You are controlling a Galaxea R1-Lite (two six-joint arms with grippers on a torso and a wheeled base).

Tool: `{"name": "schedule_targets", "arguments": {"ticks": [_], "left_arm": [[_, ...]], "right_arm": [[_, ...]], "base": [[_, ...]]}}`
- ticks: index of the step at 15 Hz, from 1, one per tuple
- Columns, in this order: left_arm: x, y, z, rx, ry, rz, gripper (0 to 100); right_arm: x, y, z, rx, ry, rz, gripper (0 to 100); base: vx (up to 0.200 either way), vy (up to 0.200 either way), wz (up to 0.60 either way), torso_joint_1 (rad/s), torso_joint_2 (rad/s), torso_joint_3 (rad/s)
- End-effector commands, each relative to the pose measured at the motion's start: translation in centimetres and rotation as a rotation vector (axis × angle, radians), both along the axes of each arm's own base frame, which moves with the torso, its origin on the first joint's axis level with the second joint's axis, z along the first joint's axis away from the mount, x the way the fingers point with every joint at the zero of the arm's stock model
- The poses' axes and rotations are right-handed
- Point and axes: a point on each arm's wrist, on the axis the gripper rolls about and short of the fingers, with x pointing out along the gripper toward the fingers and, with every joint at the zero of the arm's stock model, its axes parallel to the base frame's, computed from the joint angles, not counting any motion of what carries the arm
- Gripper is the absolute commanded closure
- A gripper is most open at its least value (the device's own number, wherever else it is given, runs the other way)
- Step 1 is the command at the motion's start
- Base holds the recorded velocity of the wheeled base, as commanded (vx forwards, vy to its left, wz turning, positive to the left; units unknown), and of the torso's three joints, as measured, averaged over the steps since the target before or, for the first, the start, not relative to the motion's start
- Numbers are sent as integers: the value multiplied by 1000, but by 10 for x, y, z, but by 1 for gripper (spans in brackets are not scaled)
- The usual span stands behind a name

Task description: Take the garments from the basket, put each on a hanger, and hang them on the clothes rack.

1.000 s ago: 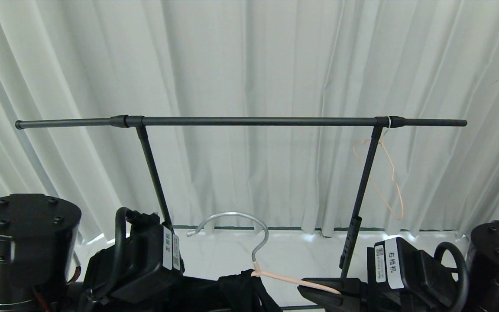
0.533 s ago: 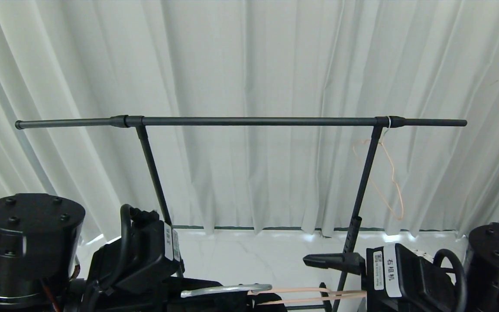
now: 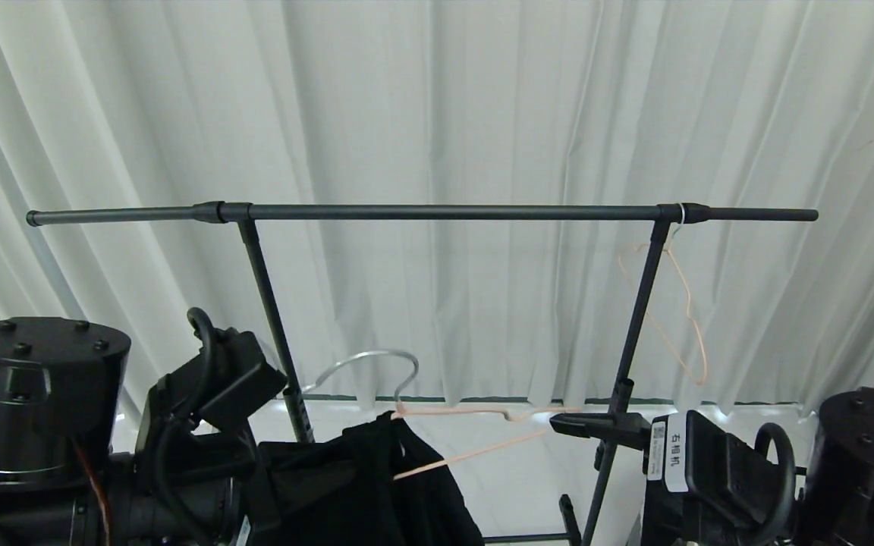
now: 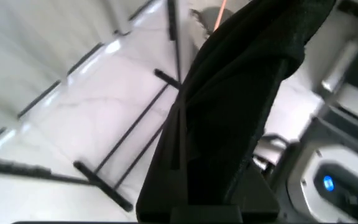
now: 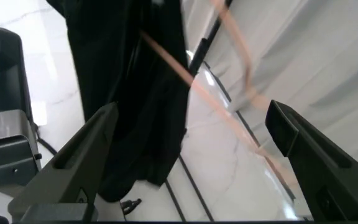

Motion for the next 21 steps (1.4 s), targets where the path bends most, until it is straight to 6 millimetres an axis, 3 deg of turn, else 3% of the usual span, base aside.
{"name": "schedule_targets", "arguments": {"ticks": [1, 4, 7, 9, 11, 13, 18, 21], "left_arm": [[3, 1, 2, -20, 13, 62, 100], [10, -3, 21, -144, -16, 194, 100], [11, -11, 38, -186, -72, 188, 100], [8, -15, 40, -185, -83, 169, 100], [6, -15, 42, -189, -94, 170, 100], [3, -15, 44, -193, -103, 161, 100], [4, -18, 53, -214, -129, 151, 100], [5, -16, 51, -201, -131, 192, 100]], "right_arm": [[3, 0, -3, -8, 10, -12, 0], [13, 2, -11, -15, 75, -53, 0], [14, 41, -11, 81, 304, -44, 0], [27, 71, -18, 149, 416, -196, 0], [38, 81, -25, 175, 435, -316, 0], [48, 79, -36, 154, 433, -394, 0], [50, 80, -45, 94, 375, -421, 0], [69, 57, -49, 13, 267, -571, 0]], "base": [[0, 0, 0, 0, 0, 0], [0, 0, 0, 0, 0, 0], [0, 0, 0, 0, 0, 0], [0, 0, 0, 0, 0, 0], [0, 0, 0, 0, 0, 0], [0, 0, 0, 0, 0, 0], [0, 0, 0, 0, 0, 0], [0, 0, 0, 0, 0, 0]]}}
